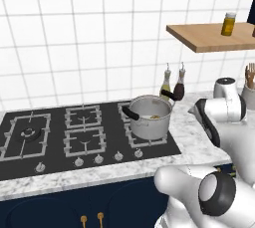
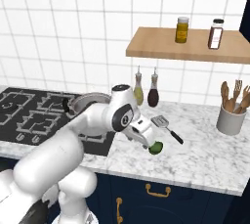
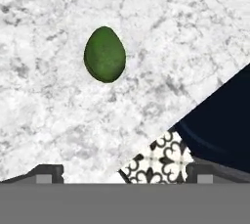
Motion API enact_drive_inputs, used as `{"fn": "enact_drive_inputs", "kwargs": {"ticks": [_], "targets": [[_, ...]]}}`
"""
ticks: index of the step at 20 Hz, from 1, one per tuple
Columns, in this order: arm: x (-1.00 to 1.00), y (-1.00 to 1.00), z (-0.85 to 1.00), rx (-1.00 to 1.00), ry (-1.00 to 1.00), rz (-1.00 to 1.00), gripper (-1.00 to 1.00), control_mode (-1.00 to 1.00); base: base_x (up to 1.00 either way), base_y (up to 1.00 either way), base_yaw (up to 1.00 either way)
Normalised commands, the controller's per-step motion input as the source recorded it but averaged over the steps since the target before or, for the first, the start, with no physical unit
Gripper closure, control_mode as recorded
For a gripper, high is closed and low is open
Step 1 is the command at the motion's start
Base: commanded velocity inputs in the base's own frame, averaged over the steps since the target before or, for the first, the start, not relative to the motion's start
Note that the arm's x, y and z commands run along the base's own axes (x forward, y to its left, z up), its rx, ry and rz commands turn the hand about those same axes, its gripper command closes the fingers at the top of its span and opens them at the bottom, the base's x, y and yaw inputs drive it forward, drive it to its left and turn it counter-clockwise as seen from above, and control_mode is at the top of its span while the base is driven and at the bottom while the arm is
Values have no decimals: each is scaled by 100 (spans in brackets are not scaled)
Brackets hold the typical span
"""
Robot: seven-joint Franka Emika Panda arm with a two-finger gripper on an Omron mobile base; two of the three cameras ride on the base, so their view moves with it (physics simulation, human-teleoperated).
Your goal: Put the onion and avocado in the pot. Retrieve the spatula and lightly stir the vegetables in the pot.
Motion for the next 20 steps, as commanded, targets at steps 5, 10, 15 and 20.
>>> {"fn": "enact_drive_inputs", "kwargs": {"ticks": [5,10,15,20], "targets": [[60,-47,-61,9,6,-7,-100,-100,0,0,0],[71,-9,-51,6,10,0,-100,-100,0,0,0],[21,-20,-53,9,5,0,-100,-100,0,0,0],[12,-18,-37,7,0,0,-100,-100,0,0,0]]}}
